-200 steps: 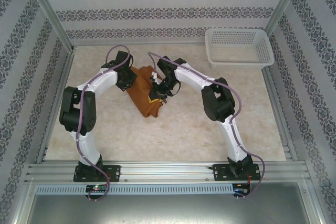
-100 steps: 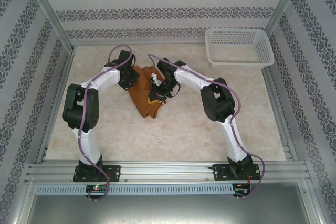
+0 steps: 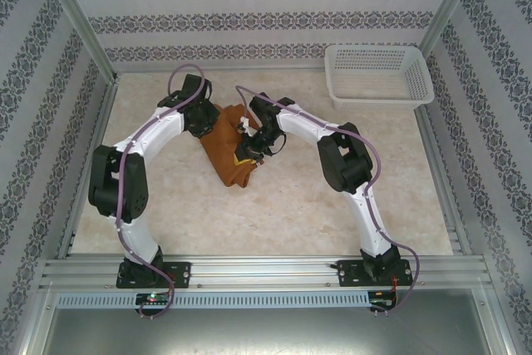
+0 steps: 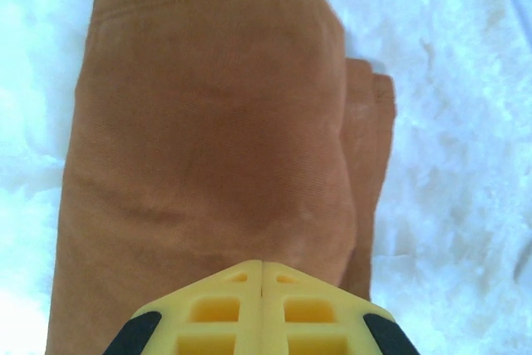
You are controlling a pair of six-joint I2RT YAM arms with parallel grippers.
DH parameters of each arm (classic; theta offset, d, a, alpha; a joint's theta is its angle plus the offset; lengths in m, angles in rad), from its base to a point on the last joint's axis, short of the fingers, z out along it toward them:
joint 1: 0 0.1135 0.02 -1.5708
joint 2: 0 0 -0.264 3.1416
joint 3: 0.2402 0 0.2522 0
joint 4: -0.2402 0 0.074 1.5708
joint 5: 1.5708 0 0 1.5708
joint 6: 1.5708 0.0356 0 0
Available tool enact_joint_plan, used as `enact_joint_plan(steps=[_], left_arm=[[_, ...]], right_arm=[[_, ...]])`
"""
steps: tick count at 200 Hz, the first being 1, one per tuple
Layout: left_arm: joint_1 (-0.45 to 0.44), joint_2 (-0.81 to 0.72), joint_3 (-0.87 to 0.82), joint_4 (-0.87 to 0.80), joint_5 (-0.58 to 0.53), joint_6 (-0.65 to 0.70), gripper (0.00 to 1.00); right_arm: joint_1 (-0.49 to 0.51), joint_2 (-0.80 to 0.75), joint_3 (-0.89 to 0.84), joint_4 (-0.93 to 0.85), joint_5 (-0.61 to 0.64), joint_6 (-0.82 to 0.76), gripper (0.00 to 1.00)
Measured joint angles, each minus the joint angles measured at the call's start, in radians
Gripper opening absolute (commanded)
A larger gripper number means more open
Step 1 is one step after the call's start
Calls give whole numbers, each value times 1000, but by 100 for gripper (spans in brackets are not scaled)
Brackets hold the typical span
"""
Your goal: Roll up the long pants
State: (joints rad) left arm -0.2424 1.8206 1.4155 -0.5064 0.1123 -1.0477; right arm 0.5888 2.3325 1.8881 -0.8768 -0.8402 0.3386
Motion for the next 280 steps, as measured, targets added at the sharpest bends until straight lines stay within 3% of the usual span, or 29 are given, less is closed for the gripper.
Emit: enact_joint_plan(steps=[41, 52, 58, 67, 80, 106, 143, 165, 216, 280], left_arm=[[-6, 118, 6, 69, 37, -2, 0], [-6, 144, 16, 80, 48, -4, 0], [-6, 158, 22, 84, 53, -5, 0], [-6, 177, 32, 89, 61, -5, 0], [-6, 192, 42, 99, 71, -5, 0], [-7, 204, 62, 100, 77, -5, 0], [-7, 215, 82, 100, 74, -5, 0], [-7, 215, 82, 100, 69, -4, 0], [-5, 215, 82, 101, 69, -4, 0], [-5, 215, 82, 101, 71, -4, 0]], right_arm=[[-10, -14, -36, 32, -7, 8, 0], [-12, -21, -46, 40, -2, 11, 21], [-13, -27, -53, 44, 10, 14, 40], [-11, -39, -59, 41, 41, 14, 56], [-3, -61, -64, 20, 132, 10, 66], [52, -126, -63, -21, 399, -8, 77], [278, -194, 45, -143, 894, -39, 83], [410, -174, 150, -218, 1106, -53, 83], [555, -4, 357, -320, 1434, -77, 88], [567, 127, 372, -307, 1690, -182, 89]])
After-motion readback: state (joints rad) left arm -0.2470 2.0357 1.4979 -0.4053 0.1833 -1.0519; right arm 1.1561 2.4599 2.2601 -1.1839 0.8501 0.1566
